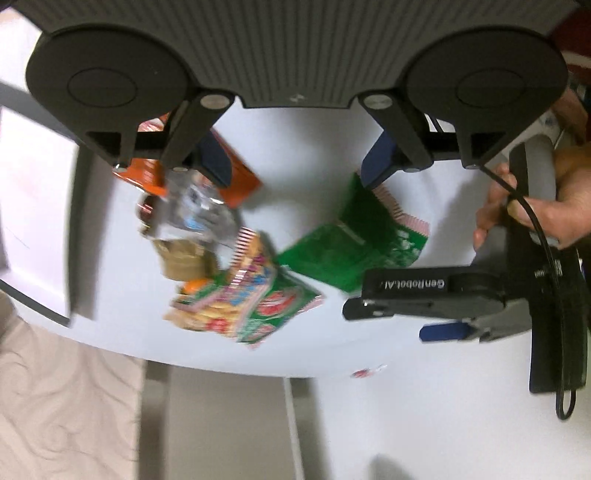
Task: Organize snacks
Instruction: 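Grasp the green bag with the left gripper while the right grasps the orange bar, then carry the green bag and orange bar over the white box with both tools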
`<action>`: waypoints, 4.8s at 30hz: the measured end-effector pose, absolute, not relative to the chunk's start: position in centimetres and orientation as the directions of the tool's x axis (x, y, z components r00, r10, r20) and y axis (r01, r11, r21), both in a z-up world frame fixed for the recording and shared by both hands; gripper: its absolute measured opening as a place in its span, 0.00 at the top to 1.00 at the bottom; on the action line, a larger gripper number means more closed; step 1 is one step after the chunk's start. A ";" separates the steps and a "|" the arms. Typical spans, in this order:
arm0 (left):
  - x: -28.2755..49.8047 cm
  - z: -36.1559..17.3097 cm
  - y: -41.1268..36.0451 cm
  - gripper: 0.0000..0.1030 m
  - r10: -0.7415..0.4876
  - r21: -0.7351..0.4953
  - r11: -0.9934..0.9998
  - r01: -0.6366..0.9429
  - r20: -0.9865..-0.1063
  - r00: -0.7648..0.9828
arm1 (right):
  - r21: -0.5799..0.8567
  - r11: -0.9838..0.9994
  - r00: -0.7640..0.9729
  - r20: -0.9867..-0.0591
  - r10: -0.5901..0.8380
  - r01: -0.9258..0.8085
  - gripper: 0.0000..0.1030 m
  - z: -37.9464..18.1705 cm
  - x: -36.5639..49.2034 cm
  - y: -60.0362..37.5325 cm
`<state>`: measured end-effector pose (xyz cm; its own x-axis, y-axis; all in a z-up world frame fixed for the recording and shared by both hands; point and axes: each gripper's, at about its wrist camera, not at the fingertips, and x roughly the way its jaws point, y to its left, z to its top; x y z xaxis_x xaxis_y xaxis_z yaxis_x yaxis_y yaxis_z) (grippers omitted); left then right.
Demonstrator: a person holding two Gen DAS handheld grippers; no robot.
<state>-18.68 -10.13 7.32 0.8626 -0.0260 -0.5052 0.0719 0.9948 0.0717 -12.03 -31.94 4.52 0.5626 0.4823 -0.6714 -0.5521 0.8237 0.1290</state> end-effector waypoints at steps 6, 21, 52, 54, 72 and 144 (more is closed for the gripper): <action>-19.6 7.7 -11.6 0.00 -0.076 0.063 0.990 0.126 -0.510 0.857 | 0.156 0.877 0.652 -0.613 0.447 -0.455 0.05 5.8 -14.6 -36.0; -22.5 4.6 -10.4 0.00 -0.017 0.108 0.989 0.098 -0.583 0.812 | 0.129 0.917 0.659 -0.658 0.364 -0.377 0.03 2.6 -14.6 -38.6; -19.6 2.4 -10.9 0.35 -0.174 -0.018 0.977 0.211 -0.633 0.754 | 0.017 0.826 0.557 -0.730 0.395 -0.564 0.75 1.0 -8.2 -34.1; -19.6 2.5 -10.4 0.37 -0.186 -0.045 0.978 0.204 -0.633 0.751 | 0.062 0.830 0.547 -0.724 0.420 -0.555 0.75 1.3 -8.2 -34.4; -19.9 5.7 -9.3 0.42 -0.176 -0.004 0.977 0.215 -0.586 0.791 | 0.270 0.828 0.541 -0.651 0.533 -0.491 0.75 5.0 -9.7 -35.1; -11.2 10.7 -25.2 0.42 -0.338 0.044 0.910 0.412 -0.494 0.801 | 0.356 0.886 0.714 -0.533 0.455 -0.298 0.76 8.7 -8.4 -48.4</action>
